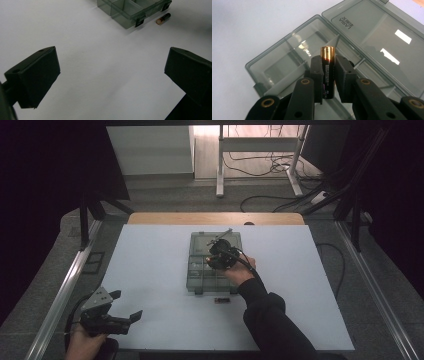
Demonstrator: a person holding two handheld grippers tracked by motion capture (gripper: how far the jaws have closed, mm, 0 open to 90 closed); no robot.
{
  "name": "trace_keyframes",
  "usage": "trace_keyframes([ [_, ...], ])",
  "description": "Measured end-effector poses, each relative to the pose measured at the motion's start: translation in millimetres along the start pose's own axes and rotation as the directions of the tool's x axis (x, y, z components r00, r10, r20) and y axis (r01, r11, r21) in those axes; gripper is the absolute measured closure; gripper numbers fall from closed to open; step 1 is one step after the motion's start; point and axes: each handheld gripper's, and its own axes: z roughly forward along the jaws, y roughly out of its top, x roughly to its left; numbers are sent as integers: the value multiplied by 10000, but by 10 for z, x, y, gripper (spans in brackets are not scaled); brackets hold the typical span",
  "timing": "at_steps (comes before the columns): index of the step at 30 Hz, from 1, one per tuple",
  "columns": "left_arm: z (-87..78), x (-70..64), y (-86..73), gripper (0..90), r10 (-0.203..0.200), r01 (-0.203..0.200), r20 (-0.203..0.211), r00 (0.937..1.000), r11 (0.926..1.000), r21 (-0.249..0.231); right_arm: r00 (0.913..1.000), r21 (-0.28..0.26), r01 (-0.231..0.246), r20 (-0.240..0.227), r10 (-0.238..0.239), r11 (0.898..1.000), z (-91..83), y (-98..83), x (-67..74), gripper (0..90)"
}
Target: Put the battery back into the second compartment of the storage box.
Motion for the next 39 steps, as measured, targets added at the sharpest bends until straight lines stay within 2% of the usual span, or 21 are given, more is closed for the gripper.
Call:
trace_keyframes([
  [5,0,1,0,2,1,-1,4,10000,10000,-3,9993,52,-123,363,121,9999,107,61,-4,767],
  [13,-1,-2,-1,2,49,-49,-3,10000,10000,10,9978,348,-417,521,399,9985,302,101,-29,746],
  [15,-2,-2,-2,2,53,-53,-2,10000,10000,10,9973,218,-485,570,472,9986,303,97,-34,688],
  [17,-1,0,-2,2,43,-43,5,10000,10000,7,9980,150,-583,240,579,9982,274,99,-48,571],
  [20,-2,-2,-2,2,63,-63,-1,10000,10000,14,9996,132,-262,51,261,9996,206,94,-47,440],
  [25,1,-7,0,2,66,-66,-14,10000,10000,14,9994,-128,337,95,-336,9994,75,68,-22,265],
  [27,1,-6,0,2,57,-57,-12,10000,10000,11,9991,-228,429,-14,-430,9988,30,53,-12,182],
  [33,2,-8,0,3,67,-67,-18,10000,10000,14,9966,-529,711,-372,-731,9961,-90,-18,27,72],
  [36,2,-7,0,3,67,-67,-20,10000,10000,17,9947,-472,956,-346,-973,9943,-132,-65,48,2],
  [39,3,-10,1,3,66,-66,-26,10000,10000,17,9927,-462,1049,-541,-1073,9934,-179,-121,52,0],
])
